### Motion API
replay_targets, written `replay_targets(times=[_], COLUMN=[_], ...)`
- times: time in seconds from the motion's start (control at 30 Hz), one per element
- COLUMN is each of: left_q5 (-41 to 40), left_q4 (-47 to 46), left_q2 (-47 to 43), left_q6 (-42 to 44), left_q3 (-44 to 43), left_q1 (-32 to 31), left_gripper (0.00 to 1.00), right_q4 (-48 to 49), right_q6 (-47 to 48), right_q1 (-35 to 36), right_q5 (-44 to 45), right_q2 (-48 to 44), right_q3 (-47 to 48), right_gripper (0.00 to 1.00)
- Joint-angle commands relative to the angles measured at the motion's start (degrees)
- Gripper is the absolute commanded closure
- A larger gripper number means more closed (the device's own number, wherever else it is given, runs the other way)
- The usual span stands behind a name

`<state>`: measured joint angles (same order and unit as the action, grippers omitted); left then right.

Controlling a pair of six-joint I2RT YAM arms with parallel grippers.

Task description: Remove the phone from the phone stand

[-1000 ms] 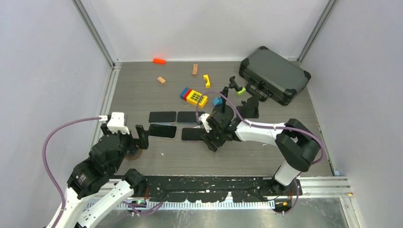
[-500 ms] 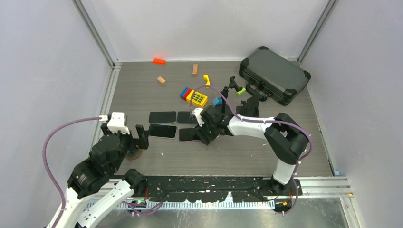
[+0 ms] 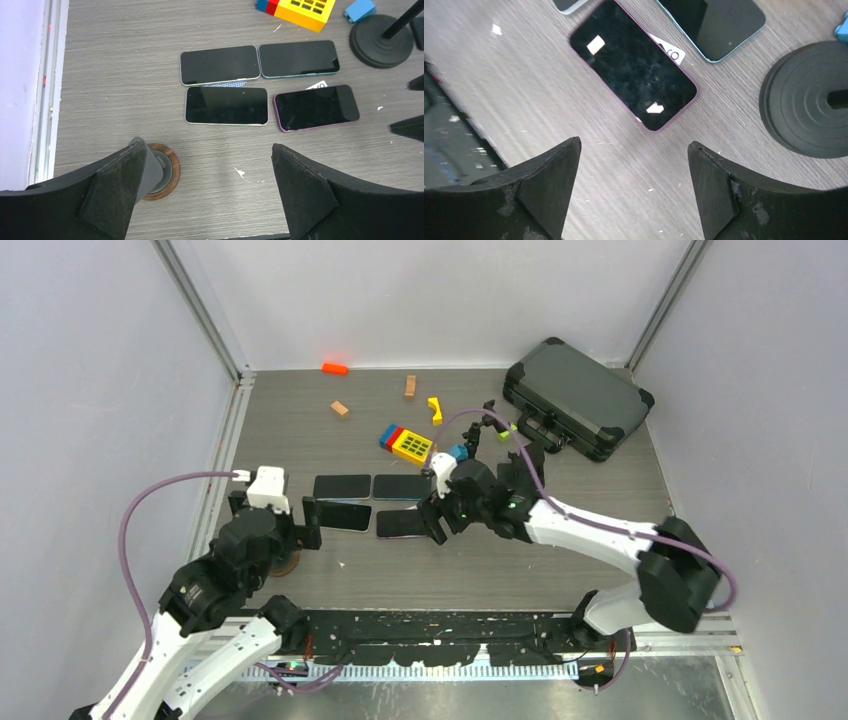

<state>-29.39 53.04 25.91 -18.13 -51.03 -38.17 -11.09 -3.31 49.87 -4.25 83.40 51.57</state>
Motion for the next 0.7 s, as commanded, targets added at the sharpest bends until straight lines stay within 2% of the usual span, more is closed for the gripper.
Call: replay_targets(times=[0.0, 0.1, 0.13, 0.33, 0.47, 0.6, 0.67], left_q5=[-1.6, -2.2, -2.1, -1.5, 0.1, 0.4, 0.5], left_q4=[-1.1, -1.2, -1.2, -0.8, -0.9, -1.2, -1.1], left_q2=[2.2, 3.9, 4.8, 10.1, 12.7, 12.8, 12.4], left_q6=[0.6, 0.4, 0.3, -0.4, -0.4, -0.5, -0.5], left_q3=[0.3, 0.3, 0.2, -0.7, -1.3, -1.1, -0.9], left_q1=[0.2, 0.2, 0.1, 0.2, 0.2, 0.2, 0.2], left_gripper=[0.0, 0.0, 0.0, 0.0, 0.0, 0.0, 0.0], right_q4=[4.5, 1.3, 0.1, -19.6, -36.6, -44.2, -44.9], right_q6=[-9.6, -17.8, -19.6, -34.2, -37.5, -38.7, -39.4], right_q1=[0.8, 1.1, 1.1, 1.3, 1.3, 1.3, 1.3], right_q5=[-0.7, 3.2, 6.9, 19.2, 23.7, 26.8, 28.2], right_q2=[-9.5, -16.0, -18.3, -25.1, -24.7, -24.1, -25.5], right_q3=[-3.7, -5.5, -5.9, -1.4, 4.6, 8.9, 8.8], right_gripper=[0.14, 0.05, 0.04, 0.01, 0.01, 0.01, 0.01])
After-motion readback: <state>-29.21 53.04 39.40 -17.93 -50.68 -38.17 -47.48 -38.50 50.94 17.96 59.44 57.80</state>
